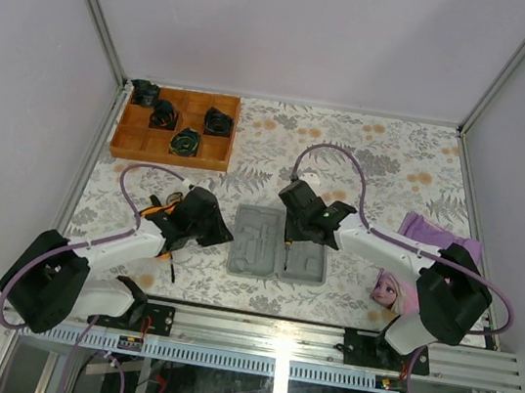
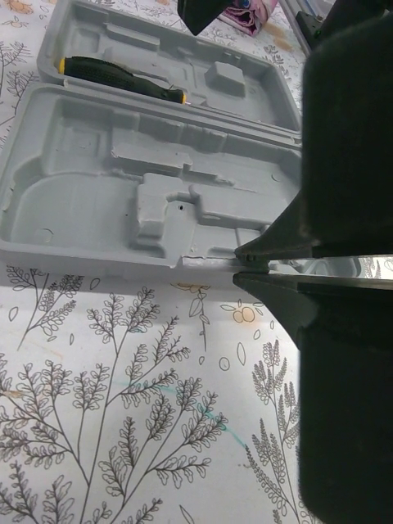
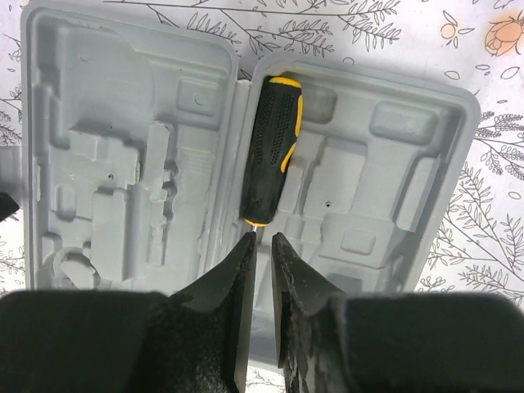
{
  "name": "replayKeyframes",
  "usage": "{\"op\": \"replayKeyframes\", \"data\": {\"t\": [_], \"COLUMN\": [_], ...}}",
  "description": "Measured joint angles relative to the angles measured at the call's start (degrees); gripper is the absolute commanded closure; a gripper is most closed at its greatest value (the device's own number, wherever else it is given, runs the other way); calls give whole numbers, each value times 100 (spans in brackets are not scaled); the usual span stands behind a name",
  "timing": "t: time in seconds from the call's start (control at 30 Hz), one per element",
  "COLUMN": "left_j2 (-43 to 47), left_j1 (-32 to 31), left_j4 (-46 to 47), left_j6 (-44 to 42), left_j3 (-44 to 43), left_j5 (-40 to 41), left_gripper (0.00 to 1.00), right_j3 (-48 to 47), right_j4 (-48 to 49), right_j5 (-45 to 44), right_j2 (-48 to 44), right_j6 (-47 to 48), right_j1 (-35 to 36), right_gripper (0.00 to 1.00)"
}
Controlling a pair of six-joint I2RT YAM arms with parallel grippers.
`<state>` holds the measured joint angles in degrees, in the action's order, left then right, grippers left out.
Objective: Sort the tools into containers
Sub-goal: Place the screwdriver in the storage box.
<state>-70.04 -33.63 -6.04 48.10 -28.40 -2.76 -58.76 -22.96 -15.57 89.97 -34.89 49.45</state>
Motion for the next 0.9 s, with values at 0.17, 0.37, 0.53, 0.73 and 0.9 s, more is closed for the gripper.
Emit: {"op": "replayKeyframes", "data": {"t": [0.17,0.37,0.53,0.73,0.9], "left_j2": [98,101,103,111,133], "left_j1": [0,0,-2,-9,-46], "left_j4": [7,9,9,15,15], "left_j6": [83,114,116,122,155], "left_j3": [87,92,92,103,120], "left_j5": [0,-2,-2,0,17], "left_gripper": [100,100,100,100,100], "right_j3": [9,13,13,13,-31], "right_j4": [0,83,181,278,295], "right_j5": [81,337,557,726,752], "right_j2": [-11,127,348,625,726], "right_j6": [-2,17,46,61,83], "right_j1": [-13,-90,-221,-271,-275], "right_gripper": [80,81,83,84,86]}}
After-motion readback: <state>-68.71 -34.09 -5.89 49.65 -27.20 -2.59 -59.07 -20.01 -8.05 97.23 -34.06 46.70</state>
